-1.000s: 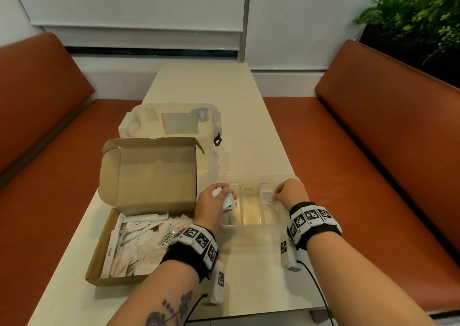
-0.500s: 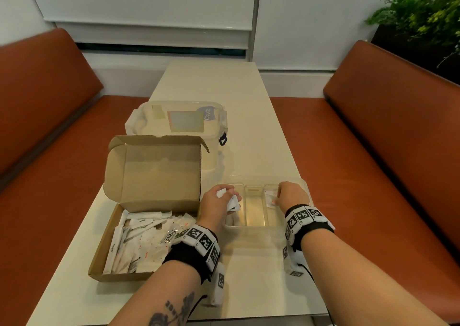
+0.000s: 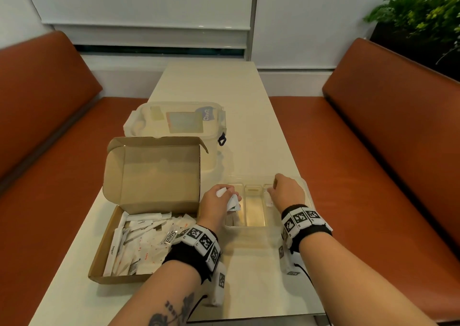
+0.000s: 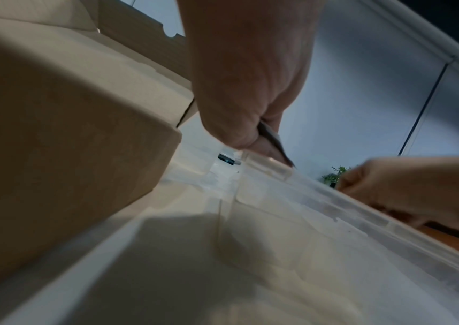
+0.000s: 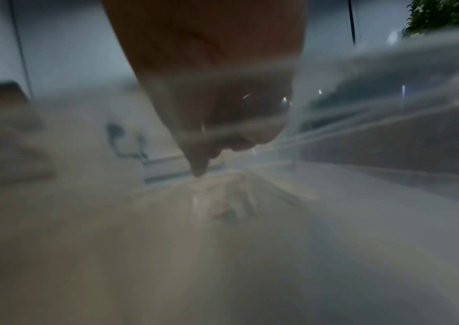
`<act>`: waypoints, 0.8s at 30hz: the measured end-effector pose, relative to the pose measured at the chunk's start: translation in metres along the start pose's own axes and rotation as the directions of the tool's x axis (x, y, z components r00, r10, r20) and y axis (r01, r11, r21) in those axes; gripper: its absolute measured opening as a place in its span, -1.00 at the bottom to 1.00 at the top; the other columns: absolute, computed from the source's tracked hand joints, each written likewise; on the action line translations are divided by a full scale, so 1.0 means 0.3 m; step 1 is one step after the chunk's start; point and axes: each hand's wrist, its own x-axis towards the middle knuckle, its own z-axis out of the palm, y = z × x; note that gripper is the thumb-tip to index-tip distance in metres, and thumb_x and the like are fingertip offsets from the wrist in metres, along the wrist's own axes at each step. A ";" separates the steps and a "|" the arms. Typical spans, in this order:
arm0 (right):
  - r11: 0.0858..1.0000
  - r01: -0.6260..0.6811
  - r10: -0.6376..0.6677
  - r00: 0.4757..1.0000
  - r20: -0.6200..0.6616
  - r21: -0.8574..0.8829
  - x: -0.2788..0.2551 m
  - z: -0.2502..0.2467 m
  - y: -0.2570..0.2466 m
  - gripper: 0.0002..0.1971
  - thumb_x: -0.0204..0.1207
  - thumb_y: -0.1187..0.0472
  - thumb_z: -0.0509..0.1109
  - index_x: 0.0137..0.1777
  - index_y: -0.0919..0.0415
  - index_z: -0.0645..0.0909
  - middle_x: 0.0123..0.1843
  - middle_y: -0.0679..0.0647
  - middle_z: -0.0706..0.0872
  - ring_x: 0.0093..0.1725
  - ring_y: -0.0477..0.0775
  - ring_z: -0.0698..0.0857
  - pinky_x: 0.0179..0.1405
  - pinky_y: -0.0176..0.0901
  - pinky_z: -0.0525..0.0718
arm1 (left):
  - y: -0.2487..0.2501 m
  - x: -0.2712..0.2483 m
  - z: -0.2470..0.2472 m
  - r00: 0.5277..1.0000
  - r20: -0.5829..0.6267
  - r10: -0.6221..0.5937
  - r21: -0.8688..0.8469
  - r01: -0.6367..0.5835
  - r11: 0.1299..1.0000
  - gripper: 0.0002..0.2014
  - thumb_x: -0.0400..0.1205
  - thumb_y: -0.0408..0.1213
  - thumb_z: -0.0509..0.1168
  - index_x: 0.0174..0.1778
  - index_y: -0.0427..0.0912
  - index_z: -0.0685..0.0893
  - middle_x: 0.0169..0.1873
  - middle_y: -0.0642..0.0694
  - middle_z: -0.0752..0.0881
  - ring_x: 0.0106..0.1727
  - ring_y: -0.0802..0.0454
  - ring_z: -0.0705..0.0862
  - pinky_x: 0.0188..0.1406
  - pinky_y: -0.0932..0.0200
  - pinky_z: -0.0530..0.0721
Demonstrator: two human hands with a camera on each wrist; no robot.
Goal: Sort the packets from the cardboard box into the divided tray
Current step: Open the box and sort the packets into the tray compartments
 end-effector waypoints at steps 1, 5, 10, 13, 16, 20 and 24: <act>0.995 0.039 -0.038 0.999 -0.014 0.093 -0.005 -0.005 -0.026 -0.90 0.56 0.18 0.33 -0.09 0.20 0.58 -0.15 0.11 0.71 -0.13 0.12 0.67 -0.23 -0.18 0.52 | 0.003 0.002 0.003 1.000 -0.005 -0.011 -0.018 0.011 1.000 -0.96 0.63 -0.29 0.34 -0.13 -0.10 0.69 -0.41 -0.03 0.80 -0.24 -0.03 0.81 -0.31 0.10 0.77; 0.818 0.149 -0.251 0.961 0.113 0.555 -0.054 -0.015 -0.125 -0.83 0.44 0.08 0.50 -0.18 0.19 0.71 -0.28 -0.01 0.70 -0.38 -0.22 0.59 -0.42 -0.43 0.47 | 0.011 -0.003 0.015 1.000 -0.008 -0.013 0.010 0.013 1.000 -0.84 0.69 -0.21 0.23 -0.12 -0.11 0.69 -0.29 -0.12 0.80 -0.21 -0.04 0.80 -0.39 0.17 0.74; 0.792 0.117 -0.309 0.923 0.228 0.600 -0.085 0.009 -0.167 -0.74 0.30 0.19 0.62 -0.03 0.16 0.68 -0.28 -0.06 0.60 -0.31 -0.10 0.58 -0.41 -0.27 0.59 | 0.041 -0.014 0.020 0.995 0.007 -0.101 -0.057 0.101 0.993 -0.63 0.76 -0.01 0.03 -0.10 -0.08 0.69 -0.22 -0.13 0.78 -0.20 -0.01 0.76 -0.48 0.23 0.68; 0.804 0.096 -0.270 0.938 0.217 0.587 -0.082 0.015 -0.160 -0.68 0.27 0.26 0.63 0.02 0.18 0.67 -0.19 0.05 0.63 -0.20 0.00 0.62 -0.14 -0.03 0.71 | 0.051 -0.023 0.009 0.985 0.061 -0.164 -0.129 0.170 0.977 -0.61 0.75 -0.03 0.04 -0.09 -0.13 0.71 -0.31 -0.14 0.79 -0.31 0.01 0.76 -0.48 0.20 0.70; 0.782 0.068 -0.241 0.950 0.199 0.619 -0.075 0.015 -0.146 -0.72 0.30 0.31 0.61 0.00 0.24 0.68 -0.29 0.01 0.62 -0.31 -0.05 0.62 -0.23 -0.16 0.73 | 0.064 -0.041 0.012 0.979 0.106 -0.172 -0.069 0.180 0.981 -0.80 0.66 -0.36 0.18 0.13 -0.22 0.65 -0.02 -0.29 0.71 -0.07 -0.13 0.73 -0.25 0.10 0.74; 0.758 0.017 -0.194 0.960 0.200 0.652 -0.060 0.014 -0.128 -0.83 0.34 0.37 0.57 -0.12 0.27 0.65 -0.41 -0.01 0.57 -0.40 -0.11 0.57 -0.41 -0.35 0.60 | 0.074 -0.050 0.019 0.977 0.127 -0.173 -0.021 0.177 0.984 -0.58 0.51 -0.66 0.09 0.21 -0.23 0.59 0.06 -0.32 0.62 0.07 -0.23 0.64 -0.12 0.05 0.71; 0.760 0.013 -0.172 0.968 0.183 0.649 -0.048 0.003 -0.104 -0.89 0.44 0.30 0.51 -0.17 0.36 0.67 -0.35 0.08 0.61 -0.33 -0.02 0.59 -0.36 -0.33 0.61 | 0.064 -0.056 0.012 0.980 0.132 -0.147 -0.030 0.152 0.988 -0.61 0.57 -0.67 0.05 0.10 -0.18 0.61 0.05 -0.31 0.66 0.09 -0.20 0.67 -0.15 0.09 0.70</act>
